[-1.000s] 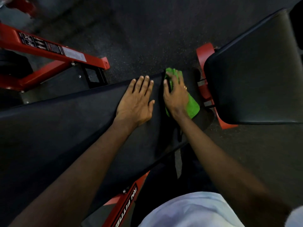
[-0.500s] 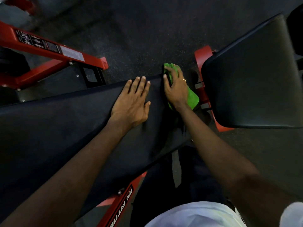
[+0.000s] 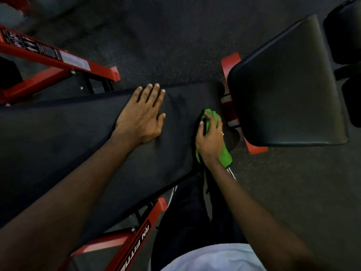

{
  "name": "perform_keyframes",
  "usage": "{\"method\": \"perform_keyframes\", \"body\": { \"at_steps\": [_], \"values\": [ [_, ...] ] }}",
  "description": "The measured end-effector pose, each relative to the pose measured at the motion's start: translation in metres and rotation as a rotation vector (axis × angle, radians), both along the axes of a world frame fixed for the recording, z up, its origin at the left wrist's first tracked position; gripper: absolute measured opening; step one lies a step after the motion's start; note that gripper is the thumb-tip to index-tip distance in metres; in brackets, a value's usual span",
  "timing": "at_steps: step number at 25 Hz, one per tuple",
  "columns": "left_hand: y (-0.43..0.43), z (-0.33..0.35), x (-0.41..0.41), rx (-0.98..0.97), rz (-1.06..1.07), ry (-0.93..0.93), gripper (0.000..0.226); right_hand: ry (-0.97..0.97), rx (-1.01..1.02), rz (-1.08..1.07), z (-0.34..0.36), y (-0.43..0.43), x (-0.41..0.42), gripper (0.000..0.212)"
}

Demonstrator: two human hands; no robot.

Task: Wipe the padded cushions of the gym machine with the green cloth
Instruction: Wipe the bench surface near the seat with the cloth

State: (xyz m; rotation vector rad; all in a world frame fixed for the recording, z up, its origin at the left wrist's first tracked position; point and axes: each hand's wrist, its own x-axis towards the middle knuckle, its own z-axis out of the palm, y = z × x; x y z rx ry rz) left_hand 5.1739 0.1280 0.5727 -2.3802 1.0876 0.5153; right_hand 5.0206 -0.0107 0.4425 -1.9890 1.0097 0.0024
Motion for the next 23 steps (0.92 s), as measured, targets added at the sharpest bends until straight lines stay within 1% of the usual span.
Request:
{"method": "perform_keyframes", "body": {
  "at_steps": [1, 2, 5, 7, 9, 13, 15, 16, 19, 21, 23],
  "values": [
    [0.0, 0.0, 0.0, 0.002, 0.002, 0.007, 0.071, 0.021, 0.006, -0.023, -0.002, -0.003, 0.004, 0.041],
    [0.0, -0.001, -0.001, 0.005, 0.005, 0.01, 0.071, 0.016, 0.005, 0.006, 0.001, -0.001, 0.002, 0.042],
    [-0.002, 0.0, 0.0, -0.001, -0.002, 0.012, 0.071, -0.048, -0.005, 0.193, 0.037, 0.031, -0.035, 0.041],
    [-0.001, 0.001, 0.0, 0.01, -0.003, 0.017, 0.071, -0.093, 0.016, 0.271, 0.051, 0.045, -0.055, 0.039],
    [0.0, 0.0, -0.001, 0.028, -0.001, 0.013, 0.071, -0.108, 0.013, 0.236, 0.038, 0.035, -0.044, 0.039],
    [-0.018, -0.011, -0.002, 0.035, 0.065, 0.029, 0.075, 0.019, -0.017, 0.018, -0.014, -0.006, 0.005, 0.044],
    [-0.031, -0.022, -0.005, 0.019, 0.023, 0.059, 0.074, 0.083, -0.007, -0.044, -0.022, -0.015, 0.012, 0.047],
    [-0.034, -0.028, -0.008, 0.008, -0.01, 0.065, 0.073, 0.09, -0.011, -0.03, -0.018, -0.013, 0.008, 0.049],
    [-0.032, -0.038, -0.013, 0.012, -0.036, 0.044, 0.07, 0.006, -0.03, 0.121, 0.018, 0.017, -0.026, 0.046],
    [-0.03, -0.039, -0.013, 0.009, -0.032, 0.046, 0.07, -0.072, 0.017, 0.246, 0.048, 0.047, -0.054, 0.044],
    [-0.03, -0.04, -0.012, 0.004, -0.041, 0.045, 0.07, -0.152, 0.028, 0.326, 0.06, 0.056, -0.066, 0.047]
  ]
}}
